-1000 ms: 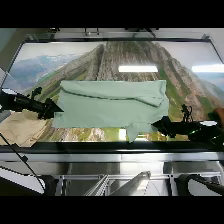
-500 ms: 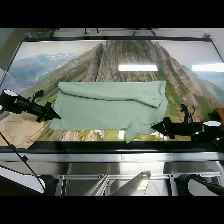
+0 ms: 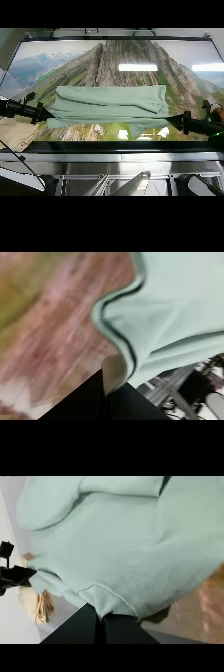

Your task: Fold the shirts.

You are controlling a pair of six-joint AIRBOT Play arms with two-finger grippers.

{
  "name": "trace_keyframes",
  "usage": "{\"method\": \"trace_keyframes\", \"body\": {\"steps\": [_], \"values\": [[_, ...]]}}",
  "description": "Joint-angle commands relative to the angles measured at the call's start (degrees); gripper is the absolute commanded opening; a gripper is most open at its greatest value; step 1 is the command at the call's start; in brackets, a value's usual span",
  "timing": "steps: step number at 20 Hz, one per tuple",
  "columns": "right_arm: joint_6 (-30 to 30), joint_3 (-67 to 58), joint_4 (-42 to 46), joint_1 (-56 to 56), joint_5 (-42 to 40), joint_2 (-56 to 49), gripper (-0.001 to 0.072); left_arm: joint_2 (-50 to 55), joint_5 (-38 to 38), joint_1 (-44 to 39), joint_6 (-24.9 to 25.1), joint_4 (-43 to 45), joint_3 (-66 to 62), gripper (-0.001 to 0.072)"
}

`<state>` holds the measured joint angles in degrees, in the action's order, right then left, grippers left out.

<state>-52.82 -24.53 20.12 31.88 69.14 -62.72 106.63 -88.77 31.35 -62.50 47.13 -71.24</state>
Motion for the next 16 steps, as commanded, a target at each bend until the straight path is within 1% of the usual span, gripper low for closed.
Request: {"method": "trace_keyframes", "body": {"steps": [1, 3, 5, 7, 8, 12, 14, 16], "values": [[2.7, -1.9, -6.9, 1.1, -0.5, 0.5, 0.0015, -0.2, -6.3, 1.4, 3.6, -18.4, -0.1, 0.0018], [3.6, -3.8, -10.3, 0.2, -2.4, 0.3, 0.0014, -0.2, -8.0, 0.4, 5.1, -26.3, -0.1, 0.0018], [3.6, -6.4, -10.3, -2.2, -5.6, -1.3, 0.0014, -0.1, -8.2, -1.0, 6.6, -32.8, -0.5, 0.0019], [3.6, -9.1, -10.3, -5.6, -9.6, -4.3, 0.0015, 0.8, -8.3, -3.3, 6.8, -35.9, -4.2, 0.0022], [3.8, -10.7, -10.3, -7.4, -11.8, -6.4, 0.0015, 1.8, -8.4, -4.5, 6.2, -36.7, -6.9, 0.0022], [6.6, -18.2, -10.3, -12.2, -20.6, -15.2, 0.0015, 9.2, -6.3, -9.0, 0.2, -36.7, -20.0, 0.0021], [7.6, -23.1, -10.4, -13.1, -22.8, -20.2, 0.0015, 13.6, -4.8, -10.2, -2.3, -36.1, -25.7, 0.0019], [9.1, -28.0, -10.4, -14.0, -22.8, -25.6, 0.0017, 17.9, -4.8, -10.7, -5.0, -36.0, -29.8, 0.0014]]}}
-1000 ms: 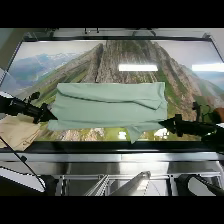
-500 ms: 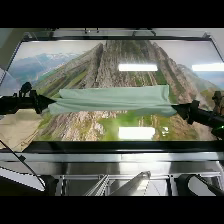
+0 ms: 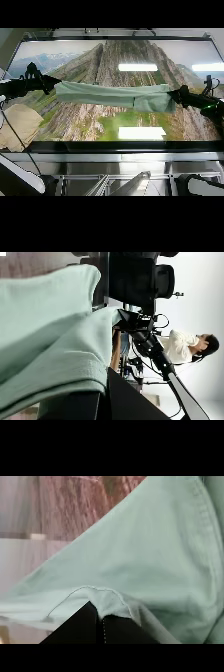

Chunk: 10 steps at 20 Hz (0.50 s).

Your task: Fold the shirts.

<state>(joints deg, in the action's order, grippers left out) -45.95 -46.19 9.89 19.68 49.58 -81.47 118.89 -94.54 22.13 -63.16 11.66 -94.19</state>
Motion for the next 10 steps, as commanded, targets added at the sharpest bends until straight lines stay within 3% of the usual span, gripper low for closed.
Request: {"method": "trace_keyframes", "body": {"steps": [1, 6, 8, 10], "values": [[3.4, -8.4, -0.1, -2.3, -3.3, -9.4, 0.0017, 7.7, 0.9, -1.9, -5.7, -0.4, -8.4, 0.0013], [4.2, -13.2, 0.4, -3.6, -3.1, -17.4, 0.0026, 12.7, 3.7, -1.8, -7.3, 3.7, -9.3, 0.0027], [4.2, -13.2, 2.4, -3.2, -2.4, -17.1, 0.0261, 13.0, 3.8, -0.8, -7.5, 3.0, -9.3, 0.0337], [4.2, -13.9, 5.6, -1.5, 1.7, -16.1, 0.0289, 12.8, 3.2, 1.2, -7.6, -1.9, -9.4, 0.035]]}}
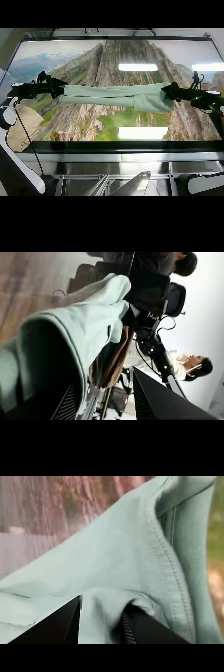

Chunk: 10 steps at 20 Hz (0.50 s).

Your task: Fold the shirts.

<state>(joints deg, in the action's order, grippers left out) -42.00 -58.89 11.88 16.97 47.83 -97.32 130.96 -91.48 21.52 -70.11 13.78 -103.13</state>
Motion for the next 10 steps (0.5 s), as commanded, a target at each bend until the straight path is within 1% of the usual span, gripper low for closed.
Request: {"method": "trace_keyframes", "body": {"steps": [1, 2, 3, 4, 7, 8, 9, 10], "values": [[0.2, -1.9, 5.8, 2.4, 5.4, 0.4, 0.0376, 0.7, -0.5, 3.1, -0.7, -8.2, -0.4, 0.035], [-0.5, -2.4, 8.4, 3.8, 6.3, 1.2, 0.0535, 0.6, -0.7, 4.3, -0.6, -13.2, -0.4, 0.035], [-2.4, -2.4, 10.6, 5.2, 5.8, 1.9, 0.0602, 0.3, -1.0, 5.2, -0.3, -17.1, -0.4, 0.0349], [-3.8, -2.4, 11.8, 6.2, 5.1, 2.1, 0.0653, -0.4, -1.3, 5.7, -0.2, -18.4, -0.4, 0.0349], [-8.2, -2.4, 13.0, 7.3, 4.8, 0.3, 0.0653, -3.4, -1.4, 4.2, -0.2, -15.5, -0.4, 0.0346], [-9.4, -2.4, 13.0, 6.9, 5.1, -0.7, 0.0653, -4.6, -0.9, 3.0, 0.2, -14.8, -0.4, 0.0277], [-10.2, -2.4, 13.0, 6.1, 5.6, -1.7, 0.0652, -5.7, -0.2, 1.7, 2.1, -14.9, -0.4, 0.0096], [-10.6, -2.4, 13.0, 5.3, 6.1, -2.6, 0.0645, -6.7, 0.6, 0.2, 4.0, -14.8, -0.4, -0.0005]]}}
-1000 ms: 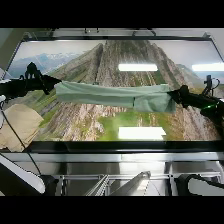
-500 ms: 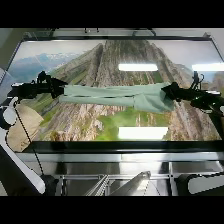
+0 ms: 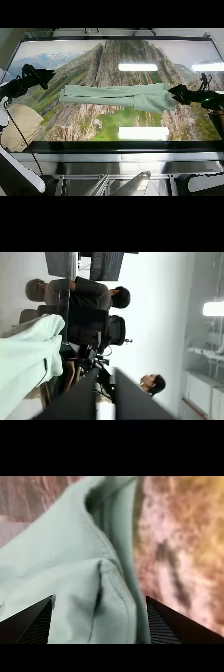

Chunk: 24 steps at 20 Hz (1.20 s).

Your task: Fold the shirts.

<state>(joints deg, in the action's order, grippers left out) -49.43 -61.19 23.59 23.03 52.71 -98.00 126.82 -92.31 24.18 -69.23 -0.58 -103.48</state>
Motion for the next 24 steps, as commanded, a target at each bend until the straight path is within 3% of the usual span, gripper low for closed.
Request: {"method": "trace_keyframes", "body": {"steps": [1, 3, 5, 8, 9, 14, 17, 20, 24], "values": [[-3.6, -0.2, 1.0, -1.7, 1.7, -2.5, 0.0592, -3.5, 2.1, -4.1, 3.8, -0.4, 0.0, -0.0006], [-4.3, -0.5, 0.7, -3.8, 1.8, -2.9, 0.0553, -4.6, 2.4, -7.8, 4.4, 0.6, 0.0, -0.0006], [-5.1, -0.8, 0.5, -5.9, 1.8, -2.9, 0.0507, -6.0, 3.8, -12.7, 4.4, 8.9, 0.0, -0.0007], [-5.0, -0.8, -0.4, -8.3, 2.0, -2.9, 0.0075, -7.9, 9.0, -20.8, 4.2, 24.1, 0.0, -0.0007], [-5.0, -0.8, -1.7, -8.7, 2.9, -2.8, 0.0016, -8.3, 11.3, -23.9, 4.1, 28.1, 0.0, -0.0007], [-3.8, -0.8, -3.3, -8.5, 5.9, 1.9, 0.0015, -8.4, 25.1, -36.6, -3.0, 44.9, 0.0, -0.0007], [-5.1, -0.9, -3.4, -8.5, 7.0, 6.8, 0.0014, -8.4, 26.5, -40.4, -5.7, 52.0, -0.1, -0.0006], [-5.3, -2.0, -8.6, -9.3, 12.3, 11.2, 0.0014, -8.5, 17.6, -39.1, -4.0, 43.8, -5.2, 0.0018], [-4.8, -7.1, -18.2, -18.9, 9.6, 15.2, 0.0014, -14.7, 6.7, -31.2, -1.2, 21.2, -14.8, 0.0016]]}}
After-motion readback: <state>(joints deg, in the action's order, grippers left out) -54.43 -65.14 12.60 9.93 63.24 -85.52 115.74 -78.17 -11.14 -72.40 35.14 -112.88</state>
